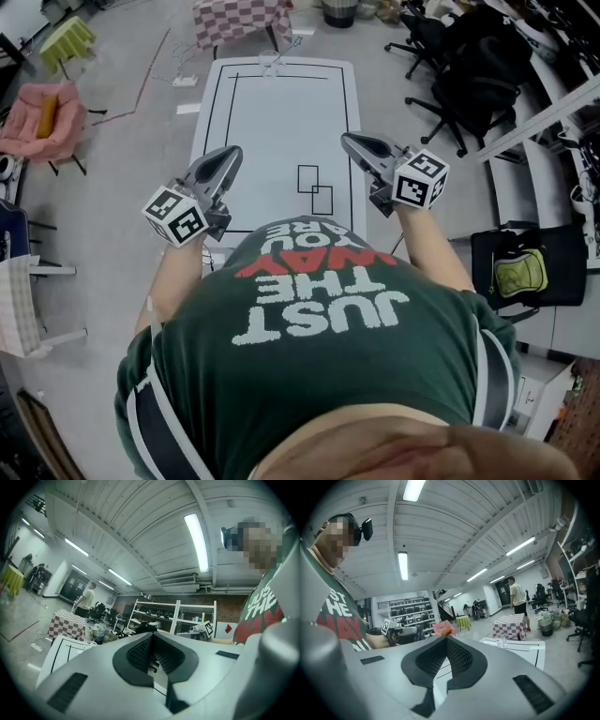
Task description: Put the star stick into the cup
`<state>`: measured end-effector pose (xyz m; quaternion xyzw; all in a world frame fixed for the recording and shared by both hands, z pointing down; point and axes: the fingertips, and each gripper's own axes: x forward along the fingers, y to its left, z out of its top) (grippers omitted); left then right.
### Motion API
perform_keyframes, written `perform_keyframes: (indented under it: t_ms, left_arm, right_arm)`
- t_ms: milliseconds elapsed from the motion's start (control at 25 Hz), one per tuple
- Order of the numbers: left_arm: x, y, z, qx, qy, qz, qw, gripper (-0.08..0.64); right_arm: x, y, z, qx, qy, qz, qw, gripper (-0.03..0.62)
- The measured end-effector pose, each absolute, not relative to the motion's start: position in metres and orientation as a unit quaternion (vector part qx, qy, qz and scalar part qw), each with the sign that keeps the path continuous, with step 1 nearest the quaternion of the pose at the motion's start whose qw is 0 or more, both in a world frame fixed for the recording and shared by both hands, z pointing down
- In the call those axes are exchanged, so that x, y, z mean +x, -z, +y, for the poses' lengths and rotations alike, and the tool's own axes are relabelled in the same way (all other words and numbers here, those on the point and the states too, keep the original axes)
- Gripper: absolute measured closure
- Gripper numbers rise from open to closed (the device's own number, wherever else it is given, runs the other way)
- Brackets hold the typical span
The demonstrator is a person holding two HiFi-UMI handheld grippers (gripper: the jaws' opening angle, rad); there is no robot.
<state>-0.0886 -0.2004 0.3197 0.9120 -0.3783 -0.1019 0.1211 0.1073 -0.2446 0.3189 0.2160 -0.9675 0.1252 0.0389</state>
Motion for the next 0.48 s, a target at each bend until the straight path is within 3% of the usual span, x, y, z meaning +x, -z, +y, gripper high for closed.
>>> perform_keyframes:
  t_ms: [480]
  left_arm:
    - [-0.0911,-0.3246,-0.2021,0.910,0.104,-0.381,0.123,0.549]
  right_arm:
    - [0.1007,-0.3201,-0.2472,0.207,-0.122,-0.970,0.043,0.559]
